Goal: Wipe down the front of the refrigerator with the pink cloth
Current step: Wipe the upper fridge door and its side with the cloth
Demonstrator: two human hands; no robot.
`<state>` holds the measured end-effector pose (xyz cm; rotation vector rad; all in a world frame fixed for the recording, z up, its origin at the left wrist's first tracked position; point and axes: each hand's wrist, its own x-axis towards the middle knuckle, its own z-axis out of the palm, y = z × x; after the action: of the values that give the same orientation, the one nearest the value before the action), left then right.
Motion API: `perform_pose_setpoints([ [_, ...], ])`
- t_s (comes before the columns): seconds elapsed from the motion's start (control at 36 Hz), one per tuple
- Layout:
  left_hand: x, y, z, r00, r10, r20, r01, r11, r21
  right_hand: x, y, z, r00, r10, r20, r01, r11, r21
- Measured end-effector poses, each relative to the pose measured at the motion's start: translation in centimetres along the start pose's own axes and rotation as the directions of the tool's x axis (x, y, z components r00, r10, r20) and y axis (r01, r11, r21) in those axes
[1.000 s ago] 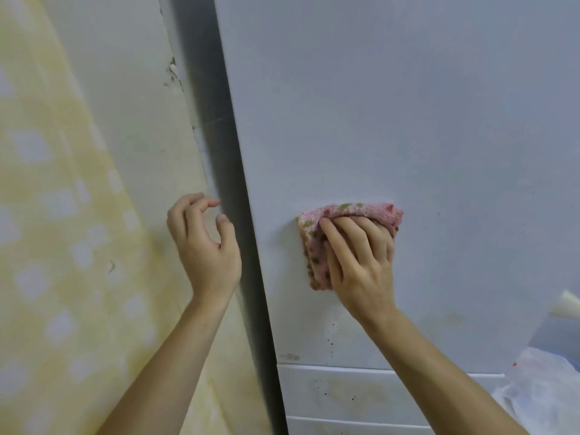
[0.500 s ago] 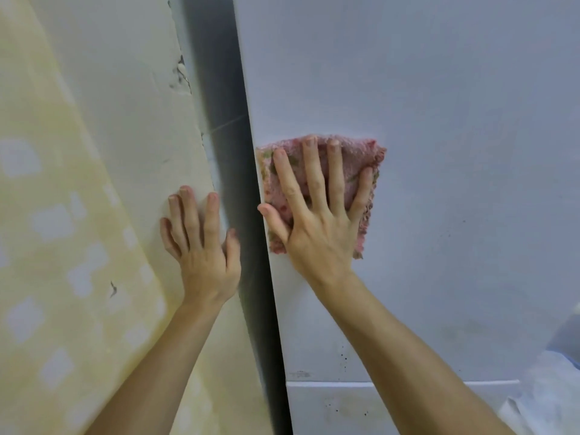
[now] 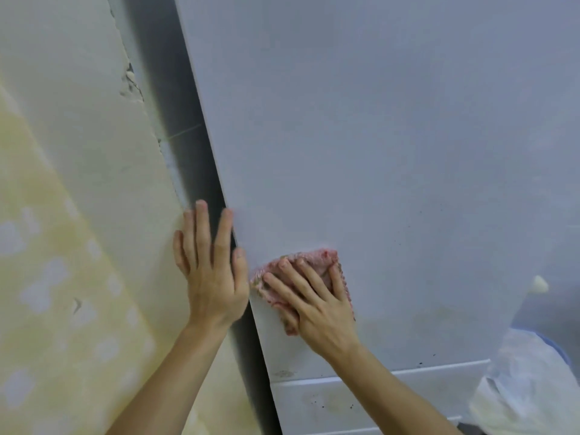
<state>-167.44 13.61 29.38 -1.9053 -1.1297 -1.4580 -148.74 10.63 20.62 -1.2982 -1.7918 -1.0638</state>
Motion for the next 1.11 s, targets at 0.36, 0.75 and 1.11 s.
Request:
perform_pose_setpoints([
  [0.36, 1.3, 5.3, 2.2, 0.997, 0.061, 0.05, -0.062, 0.998, 0.02, 12.0, 6.4, -5.9, 0.916, 0.254, -0.31, -0.27, 0.963, -0.009],
  [0.75, 1.4, 7.1, 1.8, 0.987, 0.126, 0.096, -0.131, 0.99, 0.051, 1.0, 10.9, -3.2, 0.976, 0.173, -0.132, -0.169, 0.985, 0.042],
  [1.11, 3.7, 13.0, 4.3, 0.995, 0.086, 0.047, -0.086, 0.996, -0.003, 4.5, 15.0, -5.6, 0.928, 0.28, -0.245, -0.262, 0.96, 0.104],
])
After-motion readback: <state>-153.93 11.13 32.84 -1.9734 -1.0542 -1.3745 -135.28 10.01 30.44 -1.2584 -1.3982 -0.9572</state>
